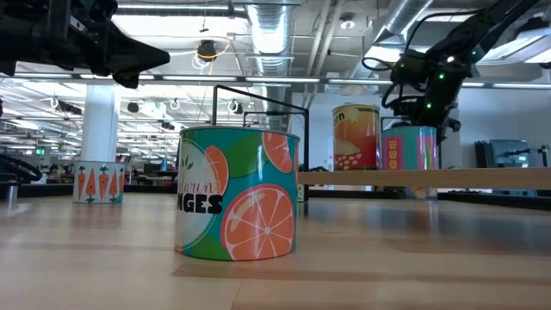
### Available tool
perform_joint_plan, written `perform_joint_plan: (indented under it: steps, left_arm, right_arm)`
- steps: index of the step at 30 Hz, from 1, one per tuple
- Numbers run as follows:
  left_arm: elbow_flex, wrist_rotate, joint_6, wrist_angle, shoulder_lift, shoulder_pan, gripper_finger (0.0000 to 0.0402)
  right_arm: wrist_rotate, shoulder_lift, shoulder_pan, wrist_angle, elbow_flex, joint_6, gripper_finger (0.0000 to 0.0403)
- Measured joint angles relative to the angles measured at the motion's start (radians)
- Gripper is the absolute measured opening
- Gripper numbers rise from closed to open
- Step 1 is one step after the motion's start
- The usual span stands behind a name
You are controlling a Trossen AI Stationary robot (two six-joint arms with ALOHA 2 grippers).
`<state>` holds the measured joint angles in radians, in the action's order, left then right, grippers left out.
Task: Pick and place cans onto a shelf
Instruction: Put the top large canned peaches on the shelf
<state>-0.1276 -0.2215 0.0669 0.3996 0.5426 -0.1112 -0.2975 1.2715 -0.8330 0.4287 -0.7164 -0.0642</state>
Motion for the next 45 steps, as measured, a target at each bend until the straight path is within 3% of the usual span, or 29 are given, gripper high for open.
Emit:
perform_joint_plan:
  steps: [12, 21, 26, 32, 39, 45]
  left_arm:
    - [0.000, -0.002, 0.000, -0.001, 0.000, 0.000, 0.0000]
    - [0.000, -0.003, 0.000, -0.001, 0.000, 0.000, 0.0000]
    - [0.000, -0.003, 0.000, -0.001, 0.000, 0.000, 0.0000]
    - [0.000, -0.003, 0.000, -0.001, 0.000, 0.000, 0.0000]
    - [0.000, -0.003, 0.000, -0.001, 0.000, 0.000, 0.0000]
    - [0.000, -0.003, -0.001, -0.001, 0.000, 0.000, 0.0000]
  right_arm:
    - [0.015, -0.103, 0.061, 0.138, 0.005, 0.021, 0.0016]
    - [0.013, -0.233, 0.239, 0.353, -0.010, -0.055, 0.0016]
    - [0.010, -0.286, 0.440, 0.525, -0.084, -0.199, 0.0014]
    - [0.010, -0.293, 0.775, 0.622, -0.189, -0.420, 0.0014]
    - [0.009, -0.209, 1.154, 0.726, -0.324, -0.654, 0.0014]
    - [0.004, -0.103, 1.333, 0.767, -0.425, -0.768, 0.0014]
